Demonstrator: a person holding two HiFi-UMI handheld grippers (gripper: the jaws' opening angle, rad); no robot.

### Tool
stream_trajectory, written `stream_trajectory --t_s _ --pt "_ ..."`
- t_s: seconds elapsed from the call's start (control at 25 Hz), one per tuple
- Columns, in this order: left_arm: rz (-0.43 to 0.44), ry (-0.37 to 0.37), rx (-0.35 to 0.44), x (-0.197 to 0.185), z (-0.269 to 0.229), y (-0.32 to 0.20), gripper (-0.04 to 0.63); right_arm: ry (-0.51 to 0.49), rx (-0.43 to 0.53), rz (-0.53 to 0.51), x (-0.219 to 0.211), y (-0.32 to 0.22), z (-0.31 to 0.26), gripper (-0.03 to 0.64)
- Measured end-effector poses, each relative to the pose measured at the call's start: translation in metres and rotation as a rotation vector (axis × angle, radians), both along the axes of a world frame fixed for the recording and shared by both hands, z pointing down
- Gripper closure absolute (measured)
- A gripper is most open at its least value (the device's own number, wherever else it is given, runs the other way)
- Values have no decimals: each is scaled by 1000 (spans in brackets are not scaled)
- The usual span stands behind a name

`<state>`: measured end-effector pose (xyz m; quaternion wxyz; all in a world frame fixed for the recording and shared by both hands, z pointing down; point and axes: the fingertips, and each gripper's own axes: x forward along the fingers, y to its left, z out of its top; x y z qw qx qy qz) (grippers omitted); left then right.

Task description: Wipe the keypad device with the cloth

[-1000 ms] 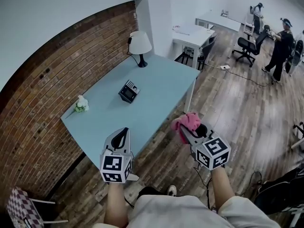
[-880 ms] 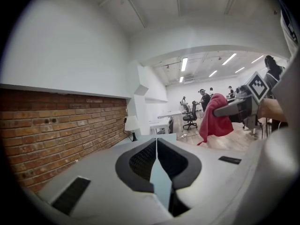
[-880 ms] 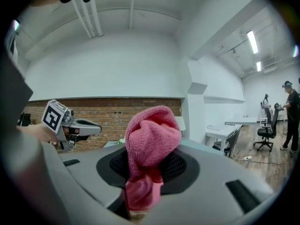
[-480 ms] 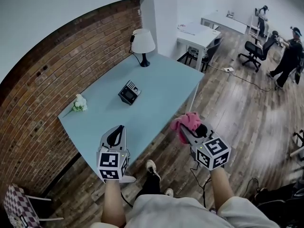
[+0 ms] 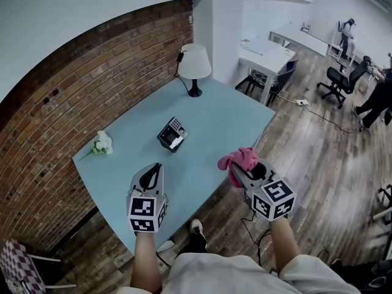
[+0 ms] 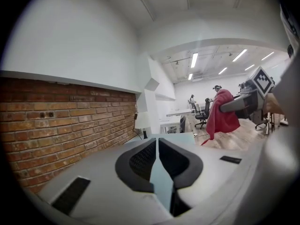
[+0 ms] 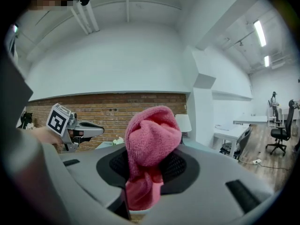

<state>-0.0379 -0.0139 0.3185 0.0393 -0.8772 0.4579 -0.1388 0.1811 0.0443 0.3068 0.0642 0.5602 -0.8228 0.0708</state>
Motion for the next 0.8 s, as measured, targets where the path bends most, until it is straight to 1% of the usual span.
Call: stream_trajectory --t_s 0.2,0.4,0.48,0.6,0.68,0.8 --pt "-16 -15 -33 -7 15 -47 546 -6 -30 -34 -9 -57 11 479" --pt "-22 -30 -84 -16 31 -90 534 -6 -51 -68 -25 -105 19 479" --pt "-25 -26 -90 -19 35 -107 516 -6 -58 -76 -30 -121 23 479" --pt "-31 -18 -96 -23 42 -130 515 -7 -67 -84 -36 -143 28 479" --pt "-14 -23 -127 -24 55 -144 497 -18 -73 -82 -40 -158 34 479" --pt "31 -35 -184 -25 75 -161 443 -42 -88 -79 -50 -178 47 479"
